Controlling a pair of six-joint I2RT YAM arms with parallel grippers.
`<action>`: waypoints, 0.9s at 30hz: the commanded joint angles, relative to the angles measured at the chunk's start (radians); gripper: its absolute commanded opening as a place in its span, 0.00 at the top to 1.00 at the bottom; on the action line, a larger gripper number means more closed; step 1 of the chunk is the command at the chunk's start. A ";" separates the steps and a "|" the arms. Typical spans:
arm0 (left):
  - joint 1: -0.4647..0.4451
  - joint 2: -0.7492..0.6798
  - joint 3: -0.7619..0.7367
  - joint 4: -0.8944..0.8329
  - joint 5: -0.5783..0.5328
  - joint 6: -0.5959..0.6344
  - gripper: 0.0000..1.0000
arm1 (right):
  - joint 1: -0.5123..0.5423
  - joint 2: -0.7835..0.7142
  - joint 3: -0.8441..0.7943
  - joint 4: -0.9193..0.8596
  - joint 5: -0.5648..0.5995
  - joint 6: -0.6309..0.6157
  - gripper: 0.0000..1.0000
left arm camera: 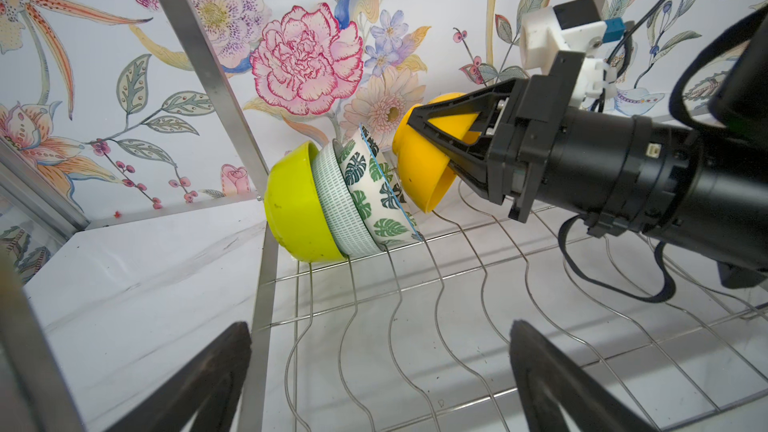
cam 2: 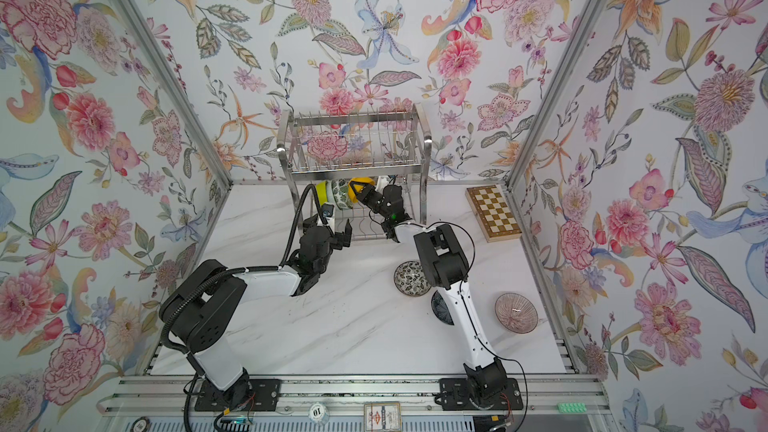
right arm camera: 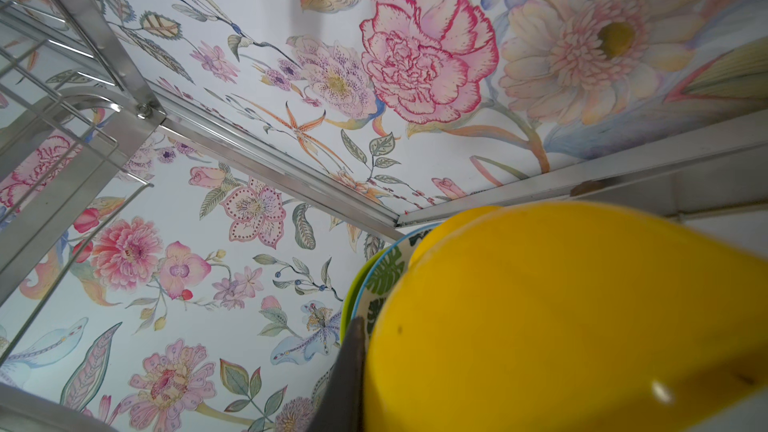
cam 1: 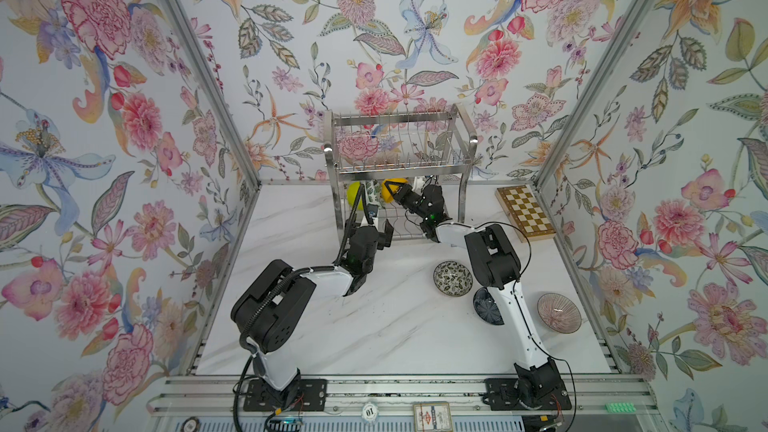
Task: Load the bowls into the dish rack
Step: 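Carry the yellow bowl into the lower rack tier with the right gripper, then lower the yellow bowl beside the leaf-patterned bowl with the right gripper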
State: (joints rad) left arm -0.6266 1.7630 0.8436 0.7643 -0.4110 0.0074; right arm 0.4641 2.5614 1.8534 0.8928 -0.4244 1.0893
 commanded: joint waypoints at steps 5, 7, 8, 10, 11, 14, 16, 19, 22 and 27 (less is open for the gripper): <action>0.010 -0.009 -0.031 0.003 -0.044 -0.004 0.01 | -0.008 0.040 0.080 -0.011 -0.067 -0.001 1.00; 0.011 -0.020 -0.039 -0.007 -0.046 -0.021 0.01 | -0.007 0.050 0.092 -0.019 -0.077 0.004 1.00; 0.012 -0.027 -0.044 -0.010 -0.044 -0.028 0.01 | -0.007 0.055 0.101 -0.024 -0.083 0.008 1.00; 0.015 -0.040 -0.054 -0.011 -0.045 -0.037 0.01 | -0.007 0.067 0.121 -0.035 -0.098 0.016 1.00; 0.014 -0.044 -0.055 -0.013 -0.046 -0.039 0.01 | -0.007 0.070 0.125 -0.038 -0.101 0.019 1.00; 0.015 -0.050 -0.063 -0.021 -0.052 -0.043 0.01 | -0.006 0.081 0.141 -0.055 -0.112 0.018 1.00; 0.016 -0.051 -0.066 -0.030 -0.058 -0.052 0.01 | -0.007 0.092 0.162 -0.074 -0.126 0.019 1.00; 0.019 -0.053 -0.073 -0.036 -0.060 -0.071 0.01 | -0.006 0.100 0.181 -0.090 -0.140 0.021 1.00; 0.018 -0.054 -0.079 -0.036 -0.060 -0.079 0.01 | -0.007 0.104 0.188 -0.105 -0.151 0.022 1.00; 0.020 -0.057 -0.084 -0.041 -0.060 -0.084 0.01 | -0.010 0.114 0.217 -0.148 -0.180 0.020 1.00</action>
State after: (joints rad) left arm -0.6182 1.7332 0.7727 0.7334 -0.4534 -0.0547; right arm 0.4595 2.6564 2.0350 0.7708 -0.5732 1.1080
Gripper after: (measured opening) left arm 0.989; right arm 0.102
